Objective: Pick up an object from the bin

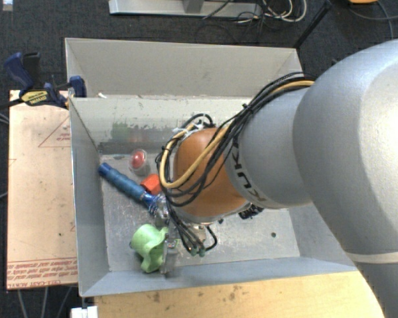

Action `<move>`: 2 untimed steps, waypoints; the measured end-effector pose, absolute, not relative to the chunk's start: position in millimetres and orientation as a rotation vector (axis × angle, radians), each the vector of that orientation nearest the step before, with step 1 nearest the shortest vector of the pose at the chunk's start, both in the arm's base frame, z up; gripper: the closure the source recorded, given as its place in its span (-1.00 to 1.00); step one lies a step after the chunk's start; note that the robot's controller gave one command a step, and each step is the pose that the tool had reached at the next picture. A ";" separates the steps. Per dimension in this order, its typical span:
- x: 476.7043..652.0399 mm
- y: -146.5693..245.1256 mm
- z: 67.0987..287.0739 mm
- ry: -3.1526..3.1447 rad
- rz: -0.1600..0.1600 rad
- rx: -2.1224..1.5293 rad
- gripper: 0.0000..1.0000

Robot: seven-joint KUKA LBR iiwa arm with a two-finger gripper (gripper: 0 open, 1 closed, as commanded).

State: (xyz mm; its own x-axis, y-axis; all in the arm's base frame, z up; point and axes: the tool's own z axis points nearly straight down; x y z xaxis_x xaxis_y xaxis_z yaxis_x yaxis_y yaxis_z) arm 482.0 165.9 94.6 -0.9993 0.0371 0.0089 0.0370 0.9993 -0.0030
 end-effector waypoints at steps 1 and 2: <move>485.6 167.8 98.3 -3.143 -0.003 -0.059 1.00; 504.9 183.6 172.7 -3.150 -0.007 -0.046 1.00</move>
Offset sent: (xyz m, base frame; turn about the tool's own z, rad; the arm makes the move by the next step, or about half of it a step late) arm 0.0000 0.0000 0.0000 0.0000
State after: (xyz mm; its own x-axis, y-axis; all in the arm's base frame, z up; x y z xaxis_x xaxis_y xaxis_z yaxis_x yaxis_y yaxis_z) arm 504.9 183.6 172.7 -0.9995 0.0295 -0.0086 0.0295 0.9996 0.0045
